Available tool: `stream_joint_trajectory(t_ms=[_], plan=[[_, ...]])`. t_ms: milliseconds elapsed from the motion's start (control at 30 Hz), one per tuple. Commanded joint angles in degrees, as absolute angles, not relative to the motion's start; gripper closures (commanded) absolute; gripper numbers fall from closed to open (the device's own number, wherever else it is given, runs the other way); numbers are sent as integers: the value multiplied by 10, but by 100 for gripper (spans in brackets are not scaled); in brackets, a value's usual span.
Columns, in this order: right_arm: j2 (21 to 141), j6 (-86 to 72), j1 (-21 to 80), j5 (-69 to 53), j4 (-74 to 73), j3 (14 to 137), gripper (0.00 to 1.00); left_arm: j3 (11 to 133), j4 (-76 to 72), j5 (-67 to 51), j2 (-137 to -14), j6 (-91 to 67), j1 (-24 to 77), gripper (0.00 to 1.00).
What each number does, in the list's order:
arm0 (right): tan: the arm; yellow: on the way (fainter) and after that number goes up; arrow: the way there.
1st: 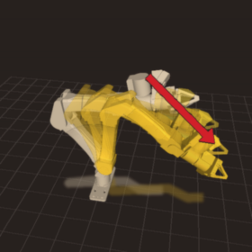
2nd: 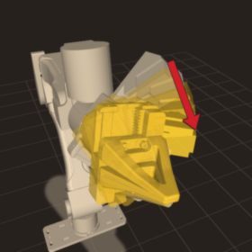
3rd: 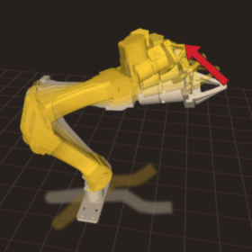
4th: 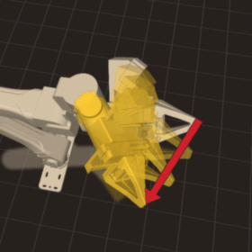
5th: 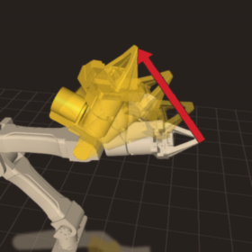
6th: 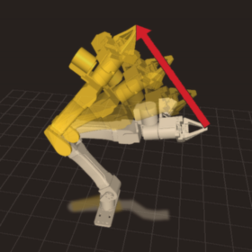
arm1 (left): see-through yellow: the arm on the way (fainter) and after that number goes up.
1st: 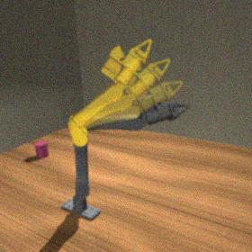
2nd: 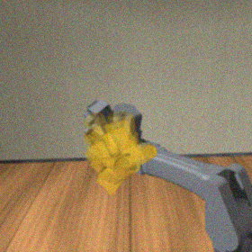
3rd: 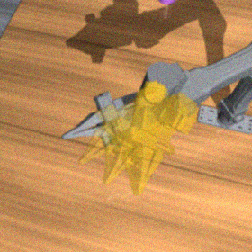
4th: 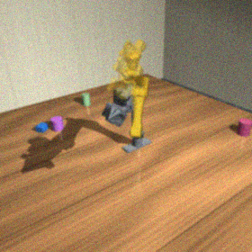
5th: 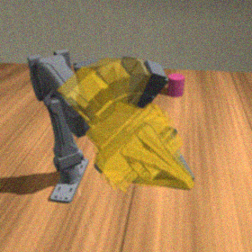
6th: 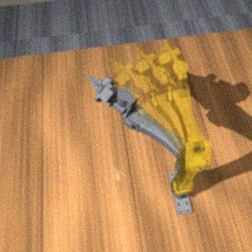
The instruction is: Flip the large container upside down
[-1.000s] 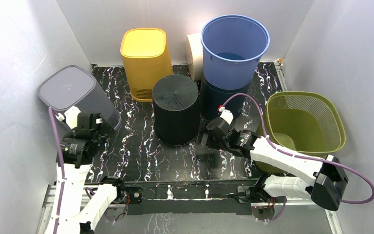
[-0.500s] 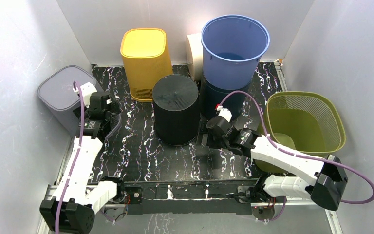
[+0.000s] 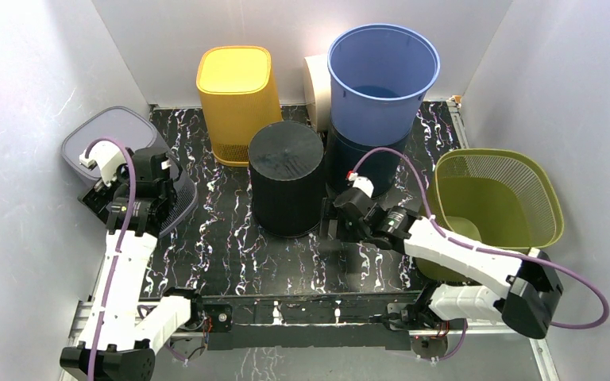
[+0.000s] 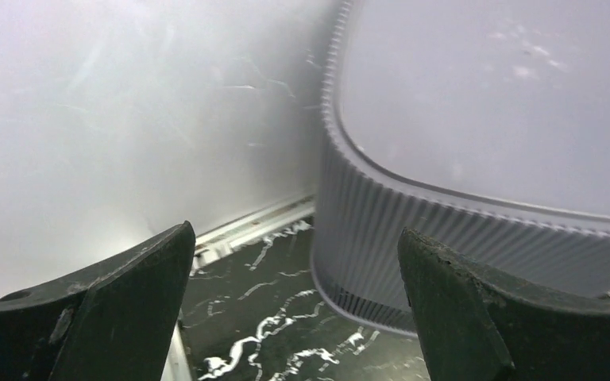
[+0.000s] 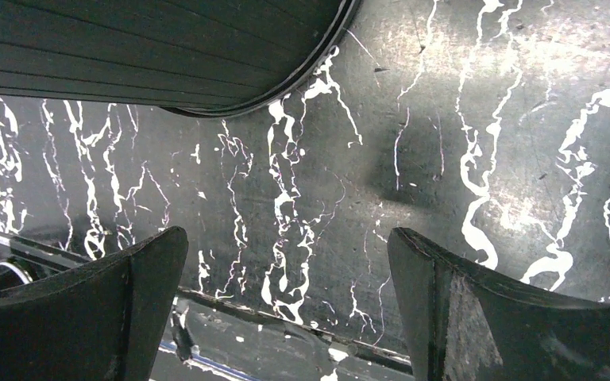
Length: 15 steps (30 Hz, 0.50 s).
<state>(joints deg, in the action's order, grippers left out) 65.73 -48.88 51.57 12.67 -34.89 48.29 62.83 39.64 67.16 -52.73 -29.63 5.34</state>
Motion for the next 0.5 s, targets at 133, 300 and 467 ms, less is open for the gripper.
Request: stream_joint_trajectory(t_ms=[133,300,467], plan=[[694,-449,510,113,-328,533,2,670,396,934,-554,-253,51,2],[706,-454,509,96,-333,538,2,672,570,948,-597,-429,32,2],[698,-453,507,98,-348,539,2,694,830,929,-718,-744,9,1]])
